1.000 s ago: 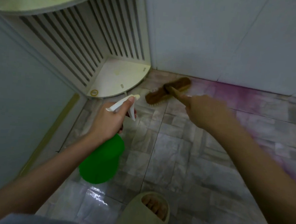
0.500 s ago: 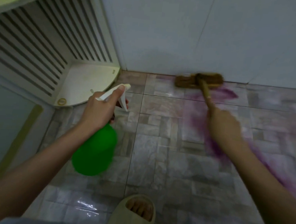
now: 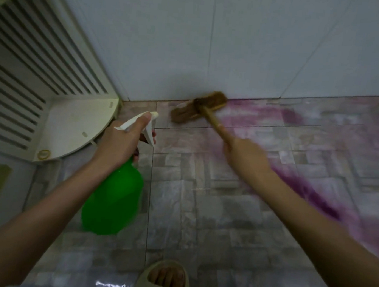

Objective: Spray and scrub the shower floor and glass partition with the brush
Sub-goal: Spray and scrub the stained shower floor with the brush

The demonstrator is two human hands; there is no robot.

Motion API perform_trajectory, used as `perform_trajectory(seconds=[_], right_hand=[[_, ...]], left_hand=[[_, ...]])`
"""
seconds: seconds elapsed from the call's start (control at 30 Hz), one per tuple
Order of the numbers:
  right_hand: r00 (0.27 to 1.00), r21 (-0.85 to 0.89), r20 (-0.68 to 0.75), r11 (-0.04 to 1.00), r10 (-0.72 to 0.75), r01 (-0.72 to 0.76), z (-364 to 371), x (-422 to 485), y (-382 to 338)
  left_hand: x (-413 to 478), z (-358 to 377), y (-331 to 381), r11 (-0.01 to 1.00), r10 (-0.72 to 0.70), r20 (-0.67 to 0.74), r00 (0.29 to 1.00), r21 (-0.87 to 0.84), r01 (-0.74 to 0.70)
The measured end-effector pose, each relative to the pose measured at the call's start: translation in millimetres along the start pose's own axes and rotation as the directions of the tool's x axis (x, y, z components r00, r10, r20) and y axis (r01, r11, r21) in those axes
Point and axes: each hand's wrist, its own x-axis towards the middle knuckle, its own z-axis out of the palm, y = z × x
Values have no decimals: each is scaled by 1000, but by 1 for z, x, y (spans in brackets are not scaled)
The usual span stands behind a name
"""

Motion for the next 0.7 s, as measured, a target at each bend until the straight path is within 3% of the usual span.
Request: perform_trajectory(seconds=[0.1, 0.17, 0.3, 0.5, 0.6, 0.7], right_hand=[[965, 17, -106, 970, 242, -241, -19, -12, 30], [973, 44, -97, 978, 209, -205, -17, -6, 12], [999, 18, -42, 1000, -4, 4, 9, 5, -19], [977, 60, -67, 978, 204, -200, -6, -35, 14], [995, 80, -34, 992, 98, -95, -5, -8, -9], [987, -83, 143, 992, -79, 92, -39, -13, -12]], left_hand=[[-3, -4, -4, 1000, -14, -19, 1000, 2, 14], [-5, -6, -5, 999, -44, -37, 998, 0, 44], [-7, -3, -8, 999, -36, -35, 999, 7, 36], [-14, 0, -5, 1000, -5, -14, 1000, -22, 5], [-14, 2, -5, 1000, -8, 31, 999, 15, 7], [-19, -1, -13, 994, -42, 74, 996, 107, 34]])
